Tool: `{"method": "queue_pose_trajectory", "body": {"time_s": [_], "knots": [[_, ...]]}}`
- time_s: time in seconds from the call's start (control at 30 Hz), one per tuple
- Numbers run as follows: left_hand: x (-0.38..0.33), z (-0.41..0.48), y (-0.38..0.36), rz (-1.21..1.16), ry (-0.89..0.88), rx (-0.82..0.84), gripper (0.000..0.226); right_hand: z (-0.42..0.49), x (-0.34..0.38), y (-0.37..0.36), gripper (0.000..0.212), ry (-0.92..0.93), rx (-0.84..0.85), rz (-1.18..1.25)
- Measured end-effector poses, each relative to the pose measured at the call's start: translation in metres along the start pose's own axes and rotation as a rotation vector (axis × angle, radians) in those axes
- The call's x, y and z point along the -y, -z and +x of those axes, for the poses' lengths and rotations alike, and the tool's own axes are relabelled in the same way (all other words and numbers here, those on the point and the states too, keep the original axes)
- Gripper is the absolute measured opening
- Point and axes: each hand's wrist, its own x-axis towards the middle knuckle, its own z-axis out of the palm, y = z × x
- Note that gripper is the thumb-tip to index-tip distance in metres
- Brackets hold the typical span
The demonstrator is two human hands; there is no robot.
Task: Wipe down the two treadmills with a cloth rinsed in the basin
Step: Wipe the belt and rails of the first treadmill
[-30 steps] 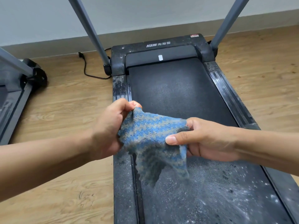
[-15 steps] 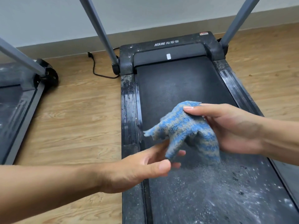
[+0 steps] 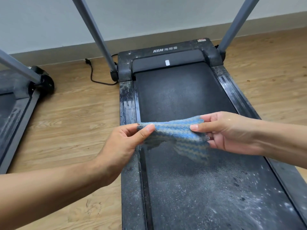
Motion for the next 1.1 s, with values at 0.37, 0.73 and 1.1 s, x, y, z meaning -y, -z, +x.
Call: {"method": "queue_pose_trajectory", "body": {"time_s": [0.37, 0.73, 1.1], "knots": [[-0.002, 0.009, 0.015, 0.312, -0.182, -0.078, 0.020, 0.003, 0.009, 0.005, 0.038, 0.212, -0.194, -0.191], [-0.012, 0.009, 0.004, 0.128, -0.139, -0.131, 0.023, -0.004, 0.018, -0.003, 0.042, 0.233, -0.191, -0.577], [-0.008, 0.011, 0.008, 0.133, -0.101, -0.121, 0.031, 0.001, 0.020, 0.014, 0.033, 0.171, -0.139, -0.447]]}}
